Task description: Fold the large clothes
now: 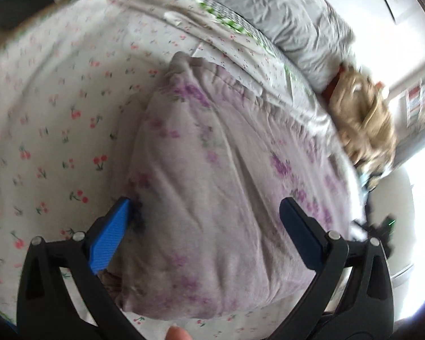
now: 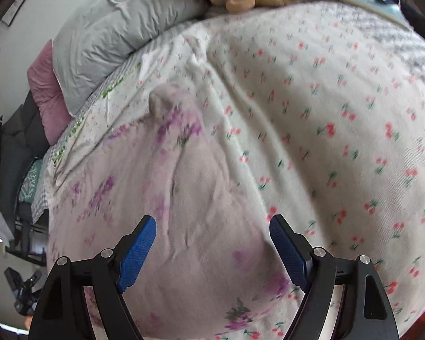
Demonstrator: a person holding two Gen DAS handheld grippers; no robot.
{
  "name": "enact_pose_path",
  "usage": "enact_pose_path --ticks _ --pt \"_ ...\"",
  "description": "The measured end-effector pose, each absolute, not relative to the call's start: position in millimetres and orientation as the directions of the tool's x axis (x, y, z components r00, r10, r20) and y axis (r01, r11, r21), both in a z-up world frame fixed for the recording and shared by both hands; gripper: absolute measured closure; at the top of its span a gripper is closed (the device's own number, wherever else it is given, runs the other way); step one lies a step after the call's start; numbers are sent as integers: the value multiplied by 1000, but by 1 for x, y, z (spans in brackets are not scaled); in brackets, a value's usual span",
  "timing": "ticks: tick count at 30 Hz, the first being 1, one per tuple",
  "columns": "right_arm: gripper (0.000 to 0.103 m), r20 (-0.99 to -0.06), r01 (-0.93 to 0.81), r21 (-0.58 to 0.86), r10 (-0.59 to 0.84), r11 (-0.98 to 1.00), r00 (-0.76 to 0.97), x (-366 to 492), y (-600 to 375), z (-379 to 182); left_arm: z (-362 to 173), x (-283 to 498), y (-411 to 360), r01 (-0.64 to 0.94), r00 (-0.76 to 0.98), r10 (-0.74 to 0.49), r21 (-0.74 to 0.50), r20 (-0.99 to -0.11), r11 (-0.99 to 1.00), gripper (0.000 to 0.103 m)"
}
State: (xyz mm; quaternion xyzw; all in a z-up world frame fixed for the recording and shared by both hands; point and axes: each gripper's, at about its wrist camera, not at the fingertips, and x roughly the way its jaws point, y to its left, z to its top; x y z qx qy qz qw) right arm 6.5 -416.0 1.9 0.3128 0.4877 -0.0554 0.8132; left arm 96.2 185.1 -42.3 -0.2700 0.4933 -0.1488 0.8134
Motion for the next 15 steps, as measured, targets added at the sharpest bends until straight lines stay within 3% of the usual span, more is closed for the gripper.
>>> enact_pose_path --ticks 4,9,15 --pt "17 -822 389 495 274 777 500 14 -415 -14 -75 111 202 -107 394 -595 -678 -700 727 1" --pt "12 -719 408 687 481 602 501 36 -424 -55 -104 126 203 -183 365 -601 -687 -711 703 1" --pt "12 -604 324 788 555 524 571 60 -421 -70 -108 140 197 -177 389 -654 -749 -650 639 1"
